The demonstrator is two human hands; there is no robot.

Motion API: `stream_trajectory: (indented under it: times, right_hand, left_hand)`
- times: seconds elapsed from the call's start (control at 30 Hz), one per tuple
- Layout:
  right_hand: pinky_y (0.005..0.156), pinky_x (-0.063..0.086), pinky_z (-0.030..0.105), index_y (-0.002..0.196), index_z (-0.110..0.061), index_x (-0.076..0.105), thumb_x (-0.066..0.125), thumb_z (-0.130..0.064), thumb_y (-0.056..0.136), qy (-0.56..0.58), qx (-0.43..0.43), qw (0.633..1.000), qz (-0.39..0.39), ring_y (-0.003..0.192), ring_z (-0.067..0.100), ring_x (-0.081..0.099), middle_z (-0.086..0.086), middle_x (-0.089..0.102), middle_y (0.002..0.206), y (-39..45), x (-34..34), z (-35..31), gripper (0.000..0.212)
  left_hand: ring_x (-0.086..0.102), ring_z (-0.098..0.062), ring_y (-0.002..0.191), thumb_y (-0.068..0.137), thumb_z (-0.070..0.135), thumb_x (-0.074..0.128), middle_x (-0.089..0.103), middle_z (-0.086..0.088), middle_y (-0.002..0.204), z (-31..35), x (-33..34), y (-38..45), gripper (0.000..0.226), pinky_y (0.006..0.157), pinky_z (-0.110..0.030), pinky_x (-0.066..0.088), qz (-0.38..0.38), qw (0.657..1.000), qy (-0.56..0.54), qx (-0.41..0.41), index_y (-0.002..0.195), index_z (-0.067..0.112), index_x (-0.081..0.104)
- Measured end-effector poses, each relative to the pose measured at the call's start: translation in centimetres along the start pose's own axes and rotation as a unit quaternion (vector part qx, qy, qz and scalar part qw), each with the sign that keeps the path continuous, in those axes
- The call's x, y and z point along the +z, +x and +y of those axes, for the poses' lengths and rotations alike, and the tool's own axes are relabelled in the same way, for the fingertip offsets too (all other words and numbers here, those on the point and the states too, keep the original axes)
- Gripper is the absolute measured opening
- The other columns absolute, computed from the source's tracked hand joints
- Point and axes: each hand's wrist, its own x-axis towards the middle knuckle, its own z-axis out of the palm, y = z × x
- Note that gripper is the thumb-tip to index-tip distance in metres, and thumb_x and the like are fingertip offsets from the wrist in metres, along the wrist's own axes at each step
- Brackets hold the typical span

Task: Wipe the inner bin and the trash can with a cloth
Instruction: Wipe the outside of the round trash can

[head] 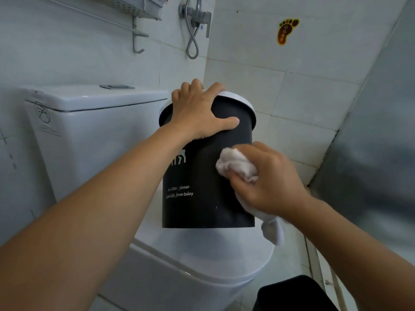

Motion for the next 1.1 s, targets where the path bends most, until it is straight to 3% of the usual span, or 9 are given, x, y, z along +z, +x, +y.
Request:
stream_trajectory:
  times: [0.1, 0.17, 0.4, 0.57, 0.63, 0.77, 0.9, 0.97, 1.1]
  right_hand:
    - [0.061, 0.051, 0.034, 0.116, -0.041, 0.066, 0.071, -0.038, 0.083, 0.033, -0.075, 0.988, -0.131, 0.073, 0.01, 0.058, -0.014, 0.059, 0.09, -3.3, -0.5, -2.3, 0.033]
    - [0.058, 0.048, 0.029, 0.116, -0.044, 0.066, 0.071, -0.041, 0.085, 0.016, -0.115, 0.979, -0.166, 0.072, 0.008, 0.055, -0.015, 0.057, 0.087, -4.4, -0.5, -2.9, 0.032]
    - [0.06, 0.052, 0.039, 0.112, -0.034, 0.069, 0.064, -0.046, 0.09, -0.002, 0.009, 1.0, 0.024, 0.071, 0.012, 0.057, -0.009, 0.059, 0.087, -0.6, 0.4, -0.9, 0.026]
    - [0.057, 0.045, 0.028, 0.117, -0.039, 0.068, 0.069, -0.04, 0.083, 0.011, -0.134, 0.981, -0.143, 0.072, 0.011, 0.053, -0.011, 0.056, 0.087, -3.8, 0.0, -3.4, 0.034]
    - [0.057, 0.043, 0.025, 0.116, -0.04, 0.067, 0.069, -0.041, 0.084, 0.0, -0.163, 0.973, -0.165, 0.073, 0.009, 0.052, -0.012, 0.056, 0.086, -4.0, -0.1, -3.3, 0.032]
    - [0.057, 0.051, 0.039, 0.116, -0.038, 0.067, 0.067, -0.041, 0.084, -0.001, -0.091, 0.993, -0.076, 0.072, 0.018, 0.057, -0.008, 0.057, 0.087, -1.0, -0.4, -1.6, 0.033]
    - [0.059, 0.051, 0.039, 0.108, -0.034, 0.068, 0.057, -0.051, 0.087, -0.037, -0.016, 0.999, 0.015, 0.068, 0.014, 0.054, -0.01, 0.054, 0.083, 2.7, -0.3, -0.6, 0.029]
    - [0.059, 0.051, 0.038, 0.112, -0.035, 0.068, 0.056, -0.048, 0.084, -0.053, -0.043, 0.998, -0.011, 0.071, 0.015, 0.054, -0.009, 0.054, 0.085, 2.4, -0.3, -1.3, 0.033]
    - [0.056, 0.042, 0.029, 0.115, -0.034, 0.068, 0.066, -0.039, 0.079, -0.036, -0.173, 0.97, -0.166, 0.072, 0.014, 0.051, -0.008, 0.054, 0.085, -1.8, -0.3, -3.4, 0.036]
  left_hand:
    - [0.039, -0.028, 0.117, 0.073, 0.082, 0.06, 0.036, 0.001, 0.115, -0.6, -0.1, 0.0, 0.079, 0.103, -0.038, 0.026, -0.001, 1.0, -0.006, -0.004, 0.139, 0.042, 0.044]
    - [0.039, -0.028, 0.116, 0.072, 0.083, 0.059, 0.037, 0.001, 0.116, -0.6, -0.2, -0.1, 0.079, 0.102, -0.038, 0.026, -0.002, 1.0, -0.011, -0.001, 0.138, 0.041, 0.044]
    - [0.04, -0.029, 0.116, 0.072, 0.083, 0.06, 0.038, 0.0, 0.116, -0.3, -0.3, -0.2, 0.079, 0.103, -0.04, 0.028, 0.0, 1.0, 0.004, -0.011, 0.137, 0.041, 0.045]
    - [0.039, -0.027, 0.115, 0.074, 0.081, 0.062, 0.038, 0.0, 0.116, 0.1, -0.4, -0.4, 0.077, 0.104, -0.039, 0.029, -0.005, 1.0, -0.016, 0.007, 0.136, 0.039, 0.046]
    - [0.038, -0.026, 0.114, 0.074, 0.08, 0.062, 0.038, 0.001, 0.116, 0.6, -0.3, -0.4, 0.076, 0.102, -0.038, 0.028, -0.004, 1.0, -0.013, 0.015, 0.135, 0.039, 0.046]
    - [0.039, -0.028, 0.115, 0.072, 0.079, 0.064, 0.037, 0.001, 0.115, 0.9, -0.3, -0.3, 0.076, 0.103, -0.038, 0.027, -0.002, 1.0, -0.013, 0.006, 0.135, 0.04, 0.047]
    - [0.039, -0.028, 0.114, 0.071, 0.079, 0.064, 0.038, 0.001, 0.114, 1.1, 0.0, -0.2, 0.076, 0.102, -0.038, 0.028, 0.003, 1.0, -0.003, 0.001, 0.134, 0.04, 0.047]
    - [0.04, -0.028, 0.114, 0.071, 0.08, 0.063, 0.038, 0.001, 0.114, 0.8, -0.1, -0.2, 0.076, 0.104, -0.039, 0.028, 0.004, 1.0, -0.001, -0.006, 0.134, 0.041, 0.047]
    - [0.039, -0.028, 0.115, 0.073, 0.082, 0.061, 0.037, 0.001, 0.115, 0.2, -0.2, -0.3, 0.077, 0.106, -0.039, 0.028, 0.003, 1.0, -0.006, -0.001, 0.137, 0.041, 0.046]
